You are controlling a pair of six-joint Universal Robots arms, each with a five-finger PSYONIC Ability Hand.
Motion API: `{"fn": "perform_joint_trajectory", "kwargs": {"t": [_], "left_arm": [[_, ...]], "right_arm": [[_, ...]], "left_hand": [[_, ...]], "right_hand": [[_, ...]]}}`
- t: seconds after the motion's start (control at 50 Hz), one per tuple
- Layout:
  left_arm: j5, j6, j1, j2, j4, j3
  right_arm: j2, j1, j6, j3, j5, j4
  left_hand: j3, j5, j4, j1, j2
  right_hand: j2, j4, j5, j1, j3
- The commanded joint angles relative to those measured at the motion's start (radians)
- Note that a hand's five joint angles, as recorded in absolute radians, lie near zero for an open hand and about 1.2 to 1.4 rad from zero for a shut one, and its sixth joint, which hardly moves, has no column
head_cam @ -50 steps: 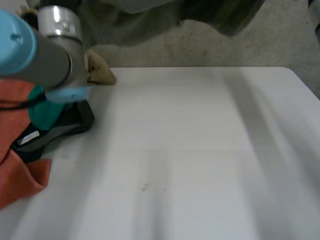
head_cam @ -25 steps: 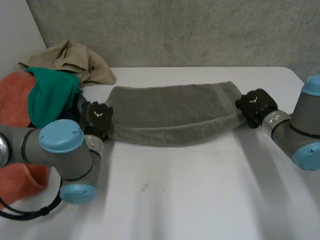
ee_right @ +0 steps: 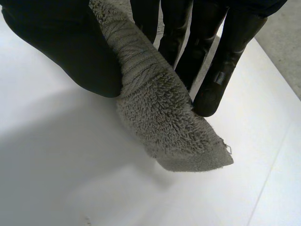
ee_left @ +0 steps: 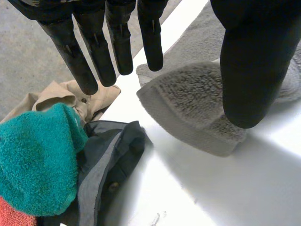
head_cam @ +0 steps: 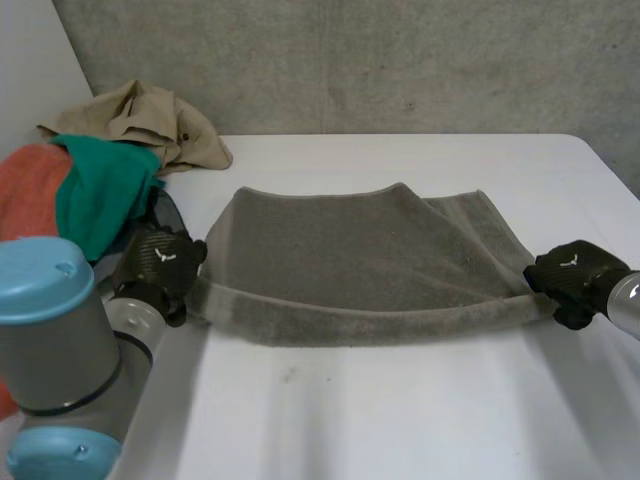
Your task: Fold the laundry.
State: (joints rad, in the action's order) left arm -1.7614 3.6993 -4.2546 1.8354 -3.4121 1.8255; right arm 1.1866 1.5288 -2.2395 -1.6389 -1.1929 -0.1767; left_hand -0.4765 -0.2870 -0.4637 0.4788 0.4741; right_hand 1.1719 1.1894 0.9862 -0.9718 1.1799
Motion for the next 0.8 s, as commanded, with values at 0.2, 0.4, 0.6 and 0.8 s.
{"fn": "perform_joint_trajectory", "kwargs": {"t": [0.2, 0.4, 0.6, 0.8], "left_arm": [[0.174, -0.2, -0.064, 0.091, 0.215, -0.164], [0.192, -0.226, -0.056, 0.148, 0.402, -0.354], [0.096, -0.268, -0.047, 0.295, 0.553, -0.508], [0.056, -0.274, -0.027, 0.323, 0.576, -0.543]], "right_arm": [[-0.007, 0.001, -0.006, -0.033, 0.012, 0.085], [-0.012, -0.002, -0.005, -0.03, 0.021, 0.085], [-0.016, -0.004, 0.001, -0.032, 0.022, 0.085], [-0.018, -0.028, 0.009, -0.021, 0.024, 0.083]], "left_hand": [[-0.022, -0.037, -0.035, 0.019, 0.024], [-0.028, -0.043, -0.04, 0.025, 0.03], [-0.071, -0.086, -0.084, 0.069, 0.074], [-0.67, -0.685, -0.682, 0.667, 0.672]], "right_hand": [[0.224, 0.207, 0.236, -0.424, 0.216], [0.224, 0.207, 0.236, -0.424, 0.216], [0.224, 0.207, 0.236, -0.424, 0.216], [0.224, 0.207, 0.236, -0.424, 0.216]]}}
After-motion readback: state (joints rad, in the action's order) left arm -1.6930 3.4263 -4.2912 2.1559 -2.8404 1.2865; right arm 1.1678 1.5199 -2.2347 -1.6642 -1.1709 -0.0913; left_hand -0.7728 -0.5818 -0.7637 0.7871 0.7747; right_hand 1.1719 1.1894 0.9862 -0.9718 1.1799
